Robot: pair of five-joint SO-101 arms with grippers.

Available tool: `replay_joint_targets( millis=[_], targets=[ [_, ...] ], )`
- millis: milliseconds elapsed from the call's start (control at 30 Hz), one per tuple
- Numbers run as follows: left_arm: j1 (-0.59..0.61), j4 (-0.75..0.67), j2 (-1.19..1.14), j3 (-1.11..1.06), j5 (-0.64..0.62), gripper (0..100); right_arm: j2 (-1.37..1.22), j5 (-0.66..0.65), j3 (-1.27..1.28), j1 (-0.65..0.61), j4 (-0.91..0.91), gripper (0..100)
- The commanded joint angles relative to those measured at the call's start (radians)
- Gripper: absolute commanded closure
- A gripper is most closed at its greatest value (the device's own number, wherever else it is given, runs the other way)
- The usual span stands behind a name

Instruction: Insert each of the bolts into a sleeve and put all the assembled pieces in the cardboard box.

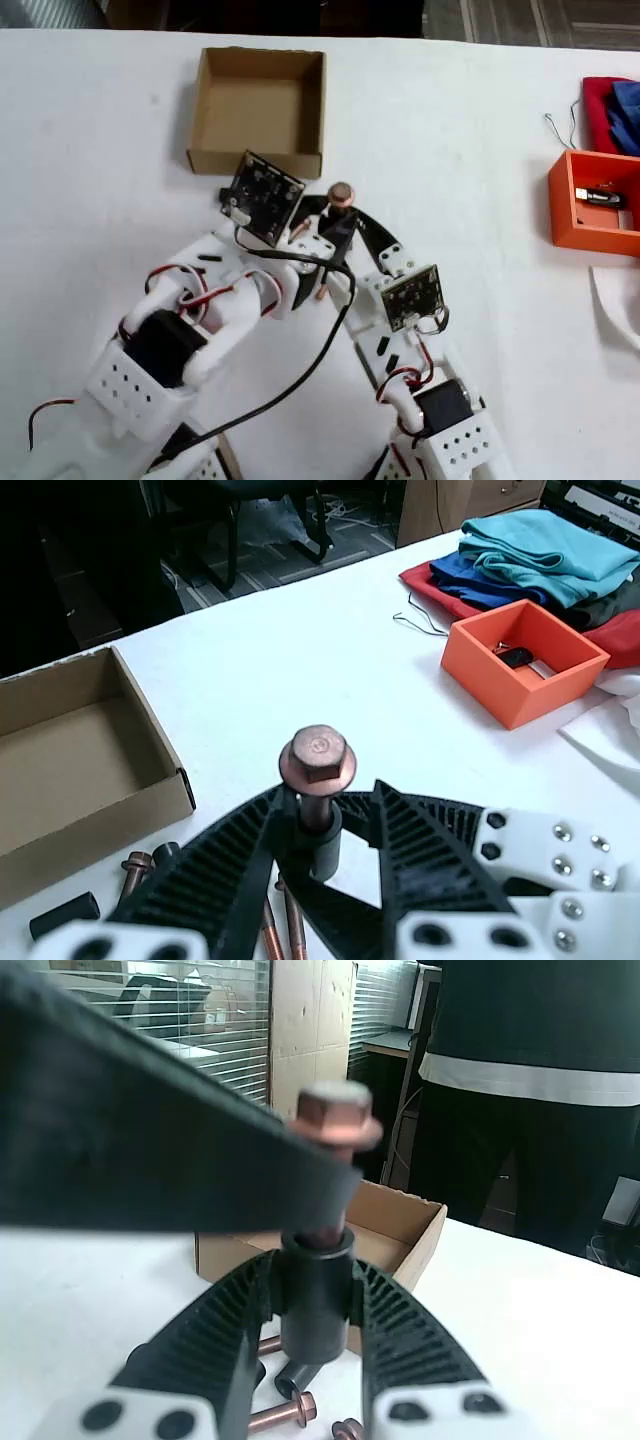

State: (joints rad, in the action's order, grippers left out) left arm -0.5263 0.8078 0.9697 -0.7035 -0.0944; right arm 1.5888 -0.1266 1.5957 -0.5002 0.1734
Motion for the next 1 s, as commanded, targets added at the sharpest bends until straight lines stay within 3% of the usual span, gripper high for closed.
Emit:
replay_joint_targets(
  millis=[0, 300, 567, 733, 967],
  targets=[
    [0.0, 0.0, 0.011, 0.073, 0.023, 86, 0.002, -0.006, -0.012, -0.005, 0.002, 97.5],
    [0.002, -0.002, 0.005, -0.038, 0.074, 86, 0.005, -0.006, -0.012, -0.005, -0.001, 97.5],
    [0.126, 0.009, 0.002, -0.045, 0.078, 86, 0.007, -0.006, -0.014, -0.005, -0.001, 97.5],
    [0.135, 0.014, 0.011, -0.093, 0.161, 86, 0.007, -0.006, -0.014, -0.005, 0.002, 97.5],
    [0.158, 0.025, 0.012, 0.113, 0.166, 86, -0.001, -0.008, -0.015, -0.004, 0.005, 97.5]
  ],
)
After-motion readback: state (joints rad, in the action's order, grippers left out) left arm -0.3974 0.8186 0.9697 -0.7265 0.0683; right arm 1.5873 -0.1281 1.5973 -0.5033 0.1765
